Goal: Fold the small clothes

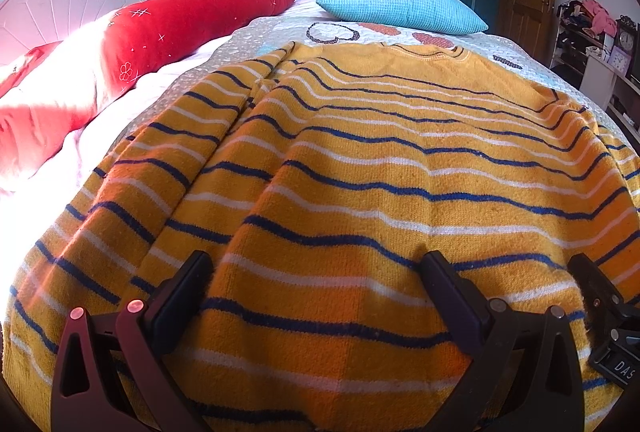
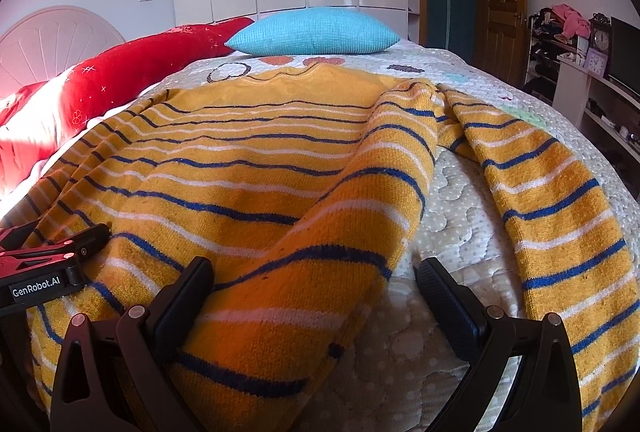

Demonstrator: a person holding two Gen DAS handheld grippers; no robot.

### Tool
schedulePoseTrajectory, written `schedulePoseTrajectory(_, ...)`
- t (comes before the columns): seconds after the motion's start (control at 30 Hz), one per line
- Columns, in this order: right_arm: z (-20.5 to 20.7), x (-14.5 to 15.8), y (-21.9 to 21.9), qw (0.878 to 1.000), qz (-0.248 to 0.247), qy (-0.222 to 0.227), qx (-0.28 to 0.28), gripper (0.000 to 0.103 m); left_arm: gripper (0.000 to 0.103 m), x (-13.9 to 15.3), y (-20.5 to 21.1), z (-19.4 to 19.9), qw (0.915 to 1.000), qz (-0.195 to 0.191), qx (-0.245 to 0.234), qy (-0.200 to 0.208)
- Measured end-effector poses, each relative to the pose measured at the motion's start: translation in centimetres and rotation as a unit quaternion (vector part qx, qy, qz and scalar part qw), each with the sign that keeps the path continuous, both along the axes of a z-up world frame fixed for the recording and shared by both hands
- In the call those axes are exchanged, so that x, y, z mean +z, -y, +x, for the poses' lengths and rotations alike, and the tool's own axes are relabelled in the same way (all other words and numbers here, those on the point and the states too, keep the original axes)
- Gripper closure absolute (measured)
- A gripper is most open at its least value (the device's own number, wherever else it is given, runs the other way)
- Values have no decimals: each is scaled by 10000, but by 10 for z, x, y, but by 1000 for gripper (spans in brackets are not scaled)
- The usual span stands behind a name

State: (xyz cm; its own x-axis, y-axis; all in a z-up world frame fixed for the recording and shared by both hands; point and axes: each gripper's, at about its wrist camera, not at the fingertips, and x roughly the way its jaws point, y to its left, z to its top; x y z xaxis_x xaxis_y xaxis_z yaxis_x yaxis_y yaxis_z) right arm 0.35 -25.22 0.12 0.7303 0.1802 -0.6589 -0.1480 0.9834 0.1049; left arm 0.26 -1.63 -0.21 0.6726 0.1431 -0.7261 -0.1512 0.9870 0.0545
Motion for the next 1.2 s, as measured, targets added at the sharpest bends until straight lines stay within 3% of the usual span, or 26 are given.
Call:
schedulePoseTrajectory(0.43,-3,0,1,10000,-66,73,-10,0,0,0,0,-1,10000,-10,-4,-38)
schedulePoseTrajectory(0.6,-1,0,0,10000,-85,-20,36,0,0,17,-11,-12,9995,-161,221,-159)
schedulePoseTrajectory(0.73,0,0,0,10000,-86,-5,31,0,0,52,-35,-40,9989,-360,221,198)
schedulePoseTrajectory(0.83,-1,0,-1,9999,-102,13,25,0,0,74,-63,-59,9983,-181,384,394)
schedulePoseTrajectory(0.97,-1,0,-1,9999,-113,37,20,0,0,72,-112,-77,9957,55,883,289)
schedulePoseTrajectory(1.07,-1,0,-2,9999,-125,53,13,0,0,59,-145,-88,9933,-203,1135,94)
schedulePoseTrajectory(1.2,-1,0,-2,9999,-137,49,14,0,2,41,-162,-94,9911,-771,1069,-205)
